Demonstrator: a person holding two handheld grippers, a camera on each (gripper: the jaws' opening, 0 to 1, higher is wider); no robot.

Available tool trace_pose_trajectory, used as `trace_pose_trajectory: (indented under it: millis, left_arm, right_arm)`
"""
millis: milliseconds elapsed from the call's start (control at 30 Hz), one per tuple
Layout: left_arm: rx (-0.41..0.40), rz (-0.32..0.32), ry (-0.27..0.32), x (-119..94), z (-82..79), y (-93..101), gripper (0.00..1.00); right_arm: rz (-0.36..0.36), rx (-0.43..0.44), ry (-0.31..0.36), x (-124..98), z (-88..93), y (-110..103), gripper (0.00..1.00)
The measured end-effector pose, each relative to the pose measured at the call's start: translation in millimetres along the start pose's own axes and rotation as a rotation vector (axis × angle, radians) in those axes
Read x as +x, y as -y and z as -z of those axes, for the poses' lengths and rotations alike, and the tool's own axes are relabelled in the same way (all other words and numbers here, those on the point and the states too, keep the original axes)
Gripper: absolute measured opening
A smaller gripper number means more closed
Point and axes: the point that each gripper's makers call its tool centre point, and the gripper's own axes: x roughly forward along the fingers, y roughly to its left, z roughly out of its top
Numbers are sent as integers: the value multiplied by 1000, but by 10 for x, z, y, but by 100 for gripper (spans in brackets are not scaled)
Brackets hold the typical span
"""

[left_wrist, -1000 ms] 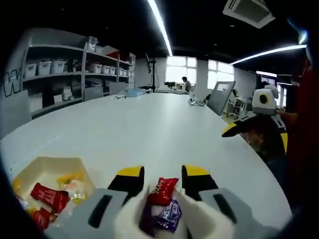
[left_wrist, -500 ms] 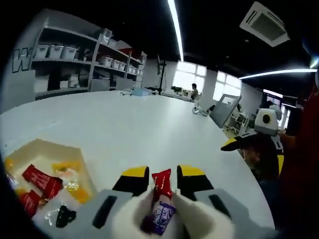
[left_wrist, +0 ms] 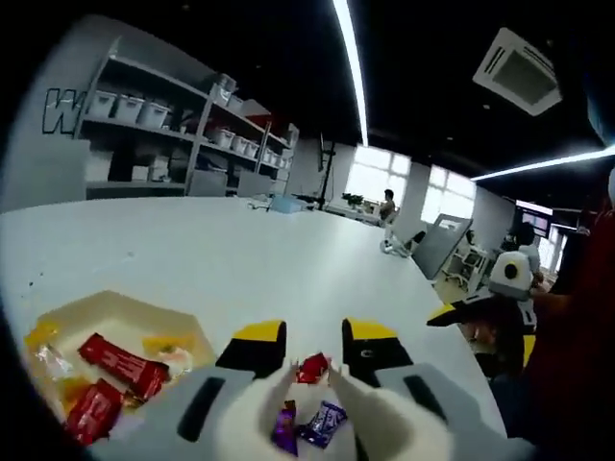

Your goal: Place the target food into the container with the food tongs after gripping and lifting it, then release it inside without dropping or visibly crushing the food.

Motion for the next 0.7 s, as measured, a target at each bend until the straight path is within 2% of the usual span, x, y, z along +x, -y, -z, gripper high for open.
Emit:
trace_pose_trajectory:
  millis: [100,200,400,500,600,700]
  left_arm:
    - [-6,-19,13,-59,-60,-72,22]
    - [-11,-35,9,-82,-45,-127,22]
    - [-2,-11,-25,23,109,12,24]
    - [51,-2,-55,104,216,97,24]
    - [120,-20,-40,157,178,64,25]
    - [121,-17,-34,224,159,60,26]
  right_arm:
    - [-3,-1,-2,5,3,-12,99]
    - [-7,-6,-3,6,-5,-29,99]
    - [-5,-5,-2,-3,-12,-21,99]
    - [-6,0,-2,-12,2,-33,99]
    - [-6,1,-7,-22,20,-34,99]
    - [-1,5,-6,-35,26,-9,99]
